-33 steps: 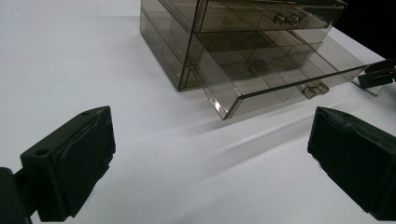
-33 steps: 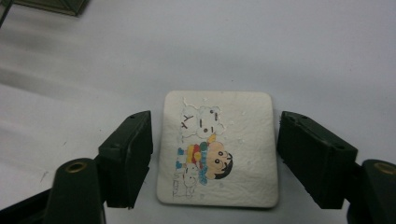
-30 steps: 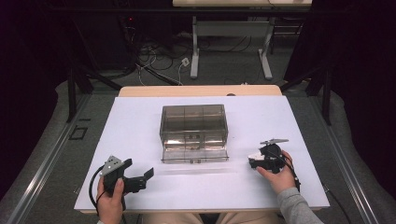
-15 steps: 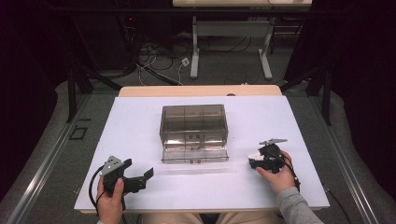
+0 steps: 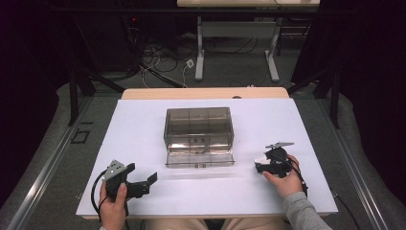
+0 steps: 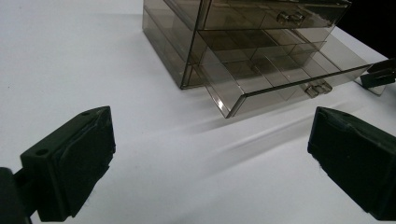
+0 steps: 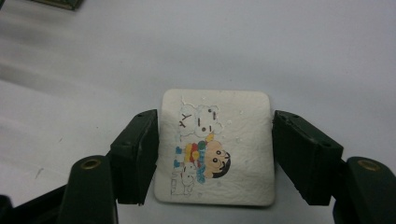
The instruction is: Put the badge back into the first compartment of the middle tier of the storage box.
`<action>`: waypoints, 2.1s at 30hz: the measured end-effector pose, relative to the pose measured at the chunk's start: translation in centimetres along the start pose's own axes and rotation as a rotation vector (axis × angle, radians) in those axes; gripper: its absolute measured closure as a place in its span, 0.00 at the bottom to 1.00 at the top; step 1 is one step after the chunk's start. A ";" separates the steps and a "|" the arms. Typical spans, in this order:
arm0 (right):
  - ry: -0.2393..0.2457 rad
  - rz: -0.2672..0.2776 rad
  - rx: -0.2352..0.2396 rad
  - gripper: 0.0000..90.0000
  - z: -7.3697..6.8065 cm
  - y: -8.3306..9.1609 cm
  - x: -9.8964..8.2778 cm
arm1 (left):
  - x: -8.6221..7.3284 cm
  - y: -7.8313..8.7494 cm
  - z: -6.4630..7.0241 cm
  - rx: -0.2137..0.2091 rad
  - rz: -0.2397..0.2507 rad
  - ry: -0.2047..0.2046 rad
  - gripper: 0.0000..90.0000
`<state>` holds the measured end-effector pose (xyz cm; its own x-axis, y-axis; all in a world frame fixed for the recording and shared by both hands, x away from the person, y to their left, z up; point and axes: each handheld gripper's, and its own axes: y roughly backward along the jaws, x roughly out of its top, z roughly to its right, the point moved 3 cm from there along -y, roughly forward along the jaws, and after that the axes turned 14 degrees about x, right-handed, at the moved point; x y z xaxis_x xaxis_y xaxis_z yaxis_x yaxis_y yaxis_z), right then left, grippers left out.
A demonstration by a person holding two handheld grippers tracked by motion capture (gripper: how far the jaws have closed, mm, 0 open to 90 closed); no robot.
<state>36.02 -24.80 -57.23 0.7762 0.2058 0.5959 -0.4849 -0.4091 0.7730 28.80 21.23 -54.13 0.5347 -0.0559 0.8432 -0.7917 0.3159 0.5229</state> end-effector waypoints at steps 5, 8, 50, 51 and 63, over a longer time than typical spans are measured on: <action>-0.010 0.006 -0.001 0.36 -0.1 0.0 0.1 | 0.1 0.0 -0.1 0.002 0.004 0.002 0.01; -0.006 0.015 0.010 0.36 -0.2 0.2 0.2 | 0.1 -0.1 0.0 0.001 0.002 0.001 0.01; 0.287 0.069 0.120 0.36 -5.3 3.7 5.5 | 0.1 -0.1 0.0 -0.003 0.006 0.008 0.01; 0.299 0.063 0.121 0.36 -5.5 3.7 5.6 | 0.1 -0.1 0.0 -0.003 0.005 0.008 0.01; 0.438 0.058 0.176 0.36 -7.8 3.7 7.0 | 0.1 -0.1 0.0 -0.004 0.004 0.005 0.01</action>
<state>36.49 -17.96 -48.52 0.4889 0.5183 0.7017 -0.4172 -0.5676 0.7098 28.92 21.16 -54.14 0.5331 -0.0495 0.8446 -0.7925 0.3202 0.5190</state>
